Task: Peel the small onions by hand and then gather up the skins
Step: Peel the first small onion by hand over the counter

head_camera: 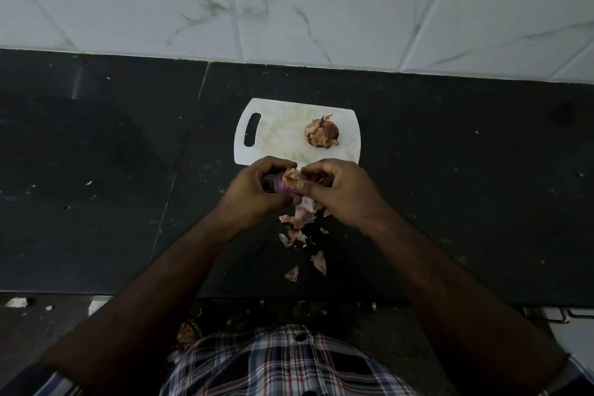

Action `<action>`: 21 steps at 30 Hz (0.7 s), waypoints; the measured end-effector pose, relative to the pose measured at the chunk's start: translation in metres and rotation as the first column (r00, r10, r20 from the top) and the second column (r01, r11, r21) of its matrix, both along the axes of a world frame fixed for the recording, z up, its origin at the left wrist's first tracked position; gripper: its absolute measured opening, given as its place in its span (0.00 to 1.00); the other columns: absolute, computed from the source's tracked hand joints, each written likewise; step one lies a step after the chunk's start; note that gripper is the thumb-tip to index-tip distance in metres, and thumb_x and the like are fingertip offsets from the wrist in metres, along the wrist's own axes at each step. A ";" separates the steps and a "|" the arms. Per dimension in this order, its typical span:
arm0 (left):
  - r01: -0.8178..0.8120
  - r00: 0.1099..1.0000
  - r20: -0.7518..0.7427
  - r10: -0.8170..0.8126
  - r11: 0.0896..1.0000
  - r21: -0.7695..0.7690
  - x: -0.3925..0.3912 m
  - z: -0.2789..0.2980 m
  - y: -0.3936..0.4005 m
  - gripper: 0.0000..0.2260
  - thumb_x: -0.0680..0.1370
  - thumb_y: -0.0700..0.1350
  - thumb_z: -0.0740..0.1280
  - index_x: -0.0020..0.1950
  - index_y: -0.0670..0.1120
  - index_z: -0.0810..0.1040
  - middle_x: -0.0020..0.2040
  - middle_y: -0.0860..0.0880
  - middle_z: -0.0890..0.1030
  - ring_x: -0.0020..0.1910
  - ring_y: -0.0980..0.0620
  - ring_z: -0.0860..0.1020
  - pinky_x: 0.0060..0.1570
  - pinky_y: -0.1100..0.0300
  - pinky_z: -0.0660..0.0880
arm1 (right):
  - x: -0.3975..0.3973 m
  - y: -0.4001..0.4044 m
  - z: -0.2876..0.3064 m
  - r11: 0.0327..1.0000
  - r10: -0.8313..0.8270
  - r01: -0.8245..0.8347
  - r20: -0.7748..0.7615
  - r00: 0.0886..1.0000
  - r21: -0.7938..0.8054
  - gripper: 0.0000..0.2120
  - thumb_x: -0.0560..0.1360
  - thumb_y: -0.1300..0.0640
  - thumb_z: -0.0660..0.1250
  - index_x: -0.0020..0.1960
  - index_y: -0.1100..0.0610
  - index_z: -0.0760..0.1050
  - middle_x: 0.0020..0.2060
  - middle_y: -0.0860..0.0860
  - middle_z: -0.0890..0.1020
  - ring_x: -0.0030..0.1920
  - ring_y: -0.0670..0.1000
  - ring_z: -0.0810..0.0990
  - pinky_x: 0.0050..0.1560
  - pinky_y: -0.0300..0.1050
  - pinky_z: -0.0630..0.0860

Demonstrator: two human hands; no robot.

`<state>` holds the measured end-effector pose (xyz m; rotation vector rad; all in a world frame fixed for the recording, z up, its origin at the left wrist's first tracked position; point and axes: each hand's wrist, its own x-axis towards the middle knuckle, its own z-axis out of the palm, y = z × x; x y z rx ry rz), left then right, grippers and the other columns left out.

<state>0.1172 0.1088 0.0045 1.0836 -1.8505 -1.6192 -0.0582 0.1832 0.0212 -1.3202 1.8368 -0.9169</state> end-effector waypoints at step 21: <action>-0.008 0.998 -0.062 0.009 1.000 0.011 -0.004 -0.006 0.000 0.23 0.68 0.33 0.79 0.60 0.45 0.80 0.55 0.49 0.83 0.49 0.57 0.83 0.44 0.64 0.80 | 0.019 -0.005 -0.009 0.998 -0.036 0.019 -0.311 0.950 -0.058 0.06 0.79 0.55 0.63 0.45 0.54 0.67 0.41 0.49 0.73 0.40 0.48 0.71 0.39 0.43 0.64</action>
